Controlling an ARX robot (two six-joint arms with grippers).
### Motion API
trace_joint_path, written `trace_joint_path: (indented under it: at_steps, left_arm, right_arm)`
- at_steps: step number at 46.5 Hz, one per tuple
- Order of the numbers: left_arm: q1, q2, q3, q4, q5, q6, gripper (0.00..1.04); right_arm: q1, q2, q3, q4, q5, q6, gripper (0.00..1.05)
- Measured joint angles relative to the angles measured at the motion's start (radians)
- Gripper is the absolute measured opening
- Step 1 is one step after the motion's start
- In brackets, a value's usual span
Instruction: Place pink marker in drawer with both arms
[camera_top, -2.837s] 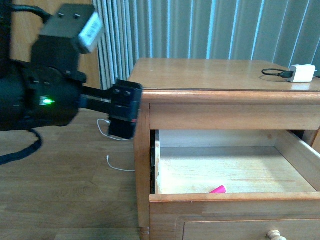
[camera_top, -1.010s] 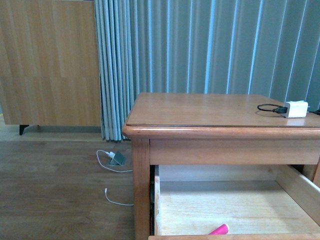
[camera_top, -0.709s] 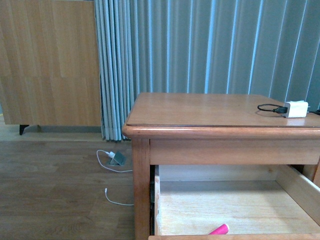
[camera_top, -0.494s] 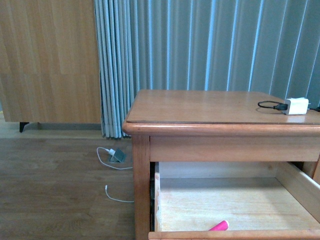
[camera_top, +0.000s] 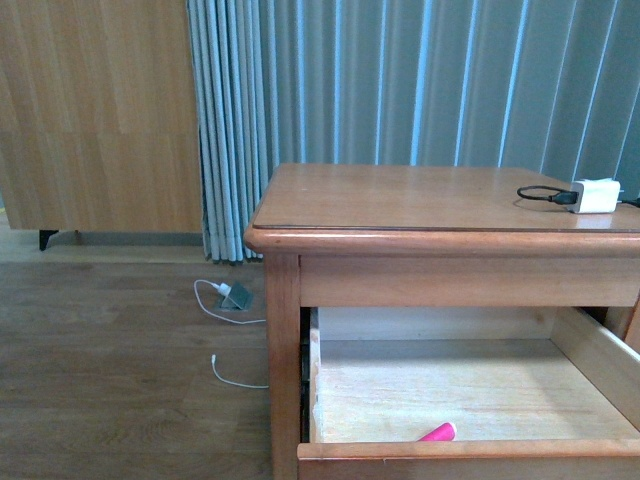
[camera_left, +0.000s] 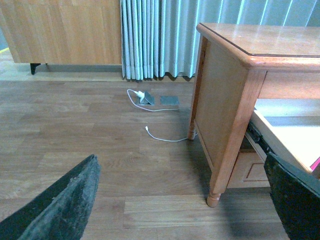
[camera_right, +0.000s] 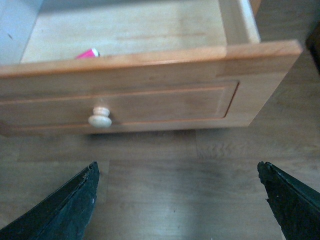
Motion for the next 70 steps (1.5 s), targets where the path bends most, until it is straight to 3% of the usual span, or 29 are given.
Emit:
trace_joint_path:
  at_steps: [23,40,70]
  left_arm:
    - [0.000,0.000,0.000,0.000,0.000,0.000,0.99]
    - [0.000,0.000,0.000,0.000,0.000,0.000,0.99]
    - [0.000,0.000,0.000,0.000,0.000,0.000,0.99]
  right_arm:
    - [0.191,0.629,0.263,0.221,0.158,0.051,0.96]
    - [0.219,0.842,0.391,0.368,0.211,0.085,0.96]
    - [0.252,1.169,0.722,0.585,0.216,0.135,0.96]
